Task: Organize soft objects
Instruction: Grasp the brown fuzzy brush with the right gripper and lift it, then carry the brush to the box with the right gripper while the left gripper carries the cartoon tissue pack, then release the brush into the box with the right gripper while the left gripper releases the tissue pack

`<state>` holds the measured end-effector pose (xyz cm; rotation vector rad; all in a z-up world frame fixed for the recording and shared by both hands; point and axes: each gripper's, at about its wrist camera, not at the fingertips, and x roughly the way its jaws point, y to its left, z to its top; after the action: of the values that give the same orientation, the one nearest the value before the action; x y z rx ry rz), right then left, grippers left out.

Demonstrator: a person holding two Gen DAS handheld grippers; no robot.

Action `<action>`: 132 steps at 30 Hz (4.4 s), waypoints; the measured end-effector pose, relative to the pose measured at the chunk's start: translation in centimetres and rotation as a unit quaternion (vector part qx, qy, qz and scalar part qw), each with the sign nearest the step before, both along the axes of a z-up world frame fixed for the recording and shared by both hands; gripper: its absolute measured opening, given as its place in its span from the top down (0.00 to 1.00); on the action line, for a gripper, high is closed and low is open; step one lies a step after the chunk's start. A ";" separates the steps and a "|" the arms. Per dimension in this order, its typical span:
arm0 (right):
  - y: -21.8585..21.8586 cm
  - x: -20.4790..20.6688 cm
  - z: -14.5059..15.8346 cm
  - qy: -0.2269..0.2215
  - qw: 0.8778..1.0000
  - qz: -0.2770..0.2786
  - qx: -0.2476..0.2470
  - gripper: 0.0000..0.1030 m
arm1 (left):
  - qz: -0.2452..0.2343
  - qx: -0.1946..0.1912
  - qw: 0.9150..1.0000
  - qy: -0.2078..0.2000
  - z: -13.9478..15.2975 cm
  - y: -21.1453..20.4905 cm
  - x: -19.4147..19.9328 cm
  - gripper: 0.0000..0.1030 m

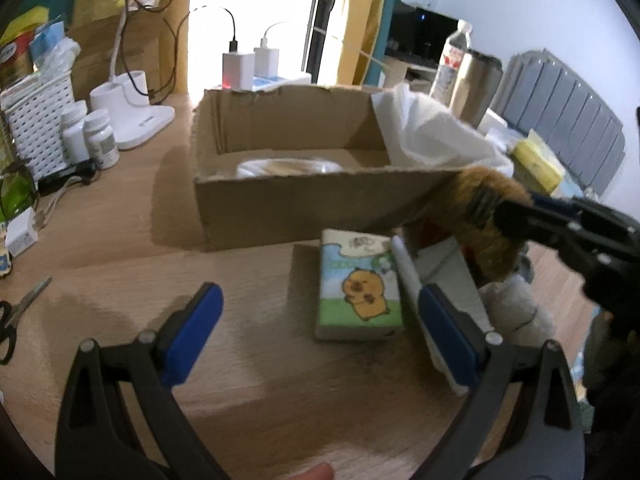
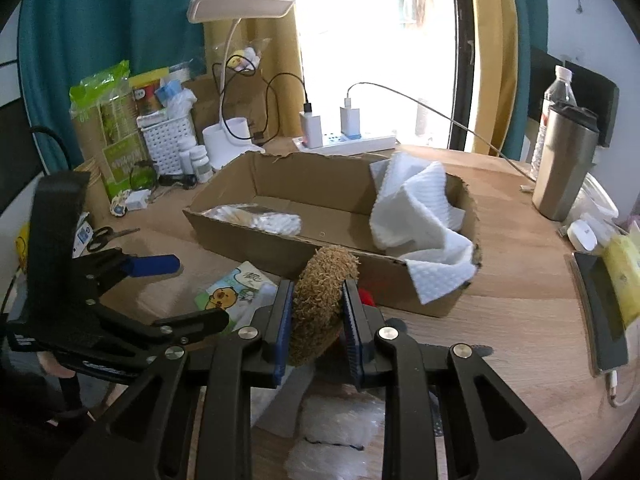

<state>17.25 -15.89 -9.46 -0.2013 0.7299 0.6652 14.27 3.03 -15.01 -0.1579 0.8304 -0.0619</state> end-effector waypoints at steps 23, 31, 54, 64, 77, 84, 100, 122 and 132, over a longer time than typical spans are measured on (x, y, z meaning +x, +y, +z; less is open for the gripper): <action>-2.0 -1.6 2.6 -0.037 0.999 0.001 0.037 0.75 | -0.044 0.073 0.996 0.038 -1.1 -3.3 1.1 0.53; -2.6 -2.2 4.2 -0.059 0.998 -0.007 0.038 0.75 | -0.046 0.071 0.996 -0.004 1.7 -3.3 -0.3 0.53; -2.4 0.1 7.9 -0.098 0.994 -0.012 0.041 0.75 | -0.046 0.044 0.994 -0.088 8.3 -2.4 -0.7 0.53; -2.5 3.0 7.8 -0.092 0.995 -0.012 0.044 0.75 | -0.047 0.022 0.994 -0.093 8.9 -2.4 2.1 0.53; -2.2 6.0 5.4 -0.061 0.997 -0.013 0.050 0.75 | -0.052 0.008 0.996 -0.075 7.3 -2.9 5.0 0.53; -1.7 7.1 3.8 -0.041 0.998 -0.011 0.047 0.75 | -0.057 0.004 0.997 -0.055 5.8 -3.2 6.5 0.53; 0.4 9.1 -0.3 0.012 1.000 -0.004 0.024 0.75 | -0.070 -0.018 0.997 -0.019 3.3 -3.7 8.8 0.52; -1.3 7.0 1.7 -0.012 0.999 -0.034 0.025 0.62 | -0.056 -0.024 0.997 -0.043 5.3 -3.4 6.7 0.36; -1.7 4.7 3.3 -0.032 0.998 -0.040 0.027 0.61 | -0.048 -0.025 0.996 -0.068 6.7 -3.1 4.1 0.33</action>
<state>21.97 -17.57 -6.21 -0.1421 0.6544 0.5993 18.33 -0.09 -8.31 -0.1597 0.7003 -0.1820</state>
